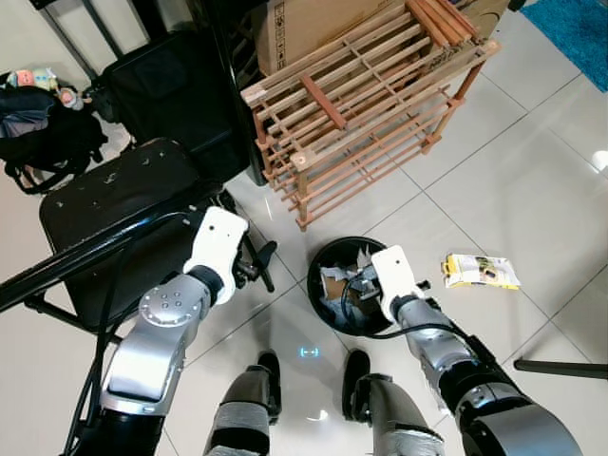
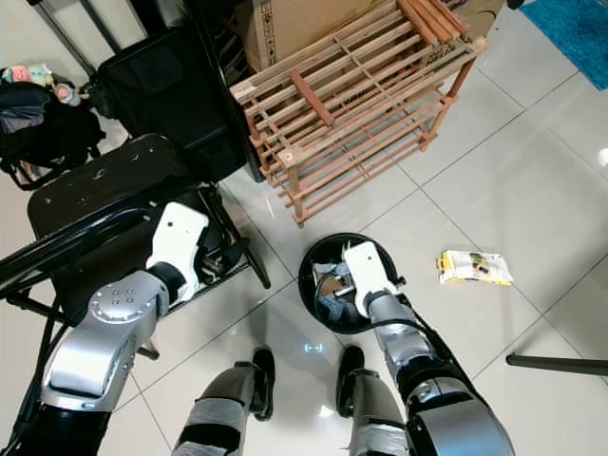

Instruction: Picking trash to rubbish bin

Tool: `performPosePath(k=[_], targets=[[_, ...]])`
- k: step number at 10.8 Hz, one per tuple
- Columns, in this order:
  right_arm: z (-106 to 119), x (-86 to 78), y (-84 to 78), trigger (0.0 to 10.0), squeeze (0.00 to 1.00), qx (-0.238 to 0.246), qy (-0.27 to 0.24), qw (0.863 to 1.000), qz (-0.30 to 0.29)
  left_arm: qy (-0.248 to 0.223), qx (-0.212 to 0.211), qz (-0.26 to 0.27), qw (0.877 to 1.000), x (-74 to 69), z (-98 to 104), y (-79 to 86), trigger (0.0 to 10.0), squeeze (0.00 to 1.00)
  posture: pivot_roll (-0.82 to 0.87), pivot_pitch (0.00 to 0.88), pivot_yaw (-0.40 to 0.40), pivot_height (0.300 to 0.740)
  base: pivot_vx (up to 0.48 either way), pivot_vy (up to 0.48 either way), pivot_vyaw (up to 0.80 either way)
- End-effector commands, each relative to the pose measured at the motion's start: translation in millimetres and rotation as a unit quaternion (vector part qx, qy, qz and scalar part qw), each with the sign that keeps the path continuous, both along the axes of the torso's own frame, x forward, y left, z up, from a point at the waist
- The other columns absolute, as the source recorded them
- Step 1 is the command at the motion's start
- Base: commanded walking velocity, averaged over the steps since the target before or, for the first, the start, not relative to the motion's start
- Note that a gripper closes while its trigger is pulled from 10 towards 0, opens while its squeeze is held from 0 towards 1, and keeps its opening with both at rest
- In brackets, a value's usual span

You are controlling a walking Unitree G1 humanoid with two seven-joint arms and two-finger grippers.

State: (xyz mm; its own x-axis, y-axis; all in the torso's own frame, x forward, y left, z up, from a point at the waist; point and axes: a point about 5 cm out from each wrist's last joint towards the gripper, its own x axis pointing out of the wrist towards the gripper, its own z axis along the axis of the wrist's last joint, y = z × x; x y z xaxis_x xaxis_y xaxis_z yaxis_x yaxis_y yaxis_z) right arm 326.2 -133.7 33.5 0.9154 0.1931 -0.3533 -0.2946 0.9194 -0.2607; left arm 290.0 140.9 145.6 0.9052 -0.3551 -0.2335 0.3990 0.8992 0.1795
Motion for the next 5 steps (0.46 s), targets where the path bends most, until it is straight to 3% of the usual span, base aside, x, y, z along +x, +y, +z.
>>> performPosePath(k=[1,2,3,5], targets=[[-10.7,-8.2,-2.9,10.0,0.00,-0.009,0.017,1.000,-0.004,0.012,-0.001,-0.004,1.000,-5.3,-5.0,-0.6,10.0,0.00,0.45,0.417,0.030,0.740,0.000,0.000,0.00],[-11.1,-8.6,-5.2,10.0,0.01,-0.006,0.017,1.000,-0.008,0.012,-0.001,-0.003,1.000,-5.1,-4.9,-0.4,10.0,0.00,0.45,0.420,0.030,0.740,0.000,0.000,0.00],[-11.4,-8.9,-6.9,10.0,1.00,-0.008,0.016,1.000,-0.010,0.012,0.000,-0.003,1.000,-5.2,-5.3,0.1,10.0,0.00,0.45,0.420,0.030,0.740,0.000,0.000,0.00],[-11.4,-9.1,-7.9,10.0,1.00,-0.010,0.012,1.000,-0.012,0.015,0.003,-0.003,1.000,-6.3,-6.9,0.9,10.0,0.00,0.45,0.420,0.030,0.740,0.000,0.000,0.00]])
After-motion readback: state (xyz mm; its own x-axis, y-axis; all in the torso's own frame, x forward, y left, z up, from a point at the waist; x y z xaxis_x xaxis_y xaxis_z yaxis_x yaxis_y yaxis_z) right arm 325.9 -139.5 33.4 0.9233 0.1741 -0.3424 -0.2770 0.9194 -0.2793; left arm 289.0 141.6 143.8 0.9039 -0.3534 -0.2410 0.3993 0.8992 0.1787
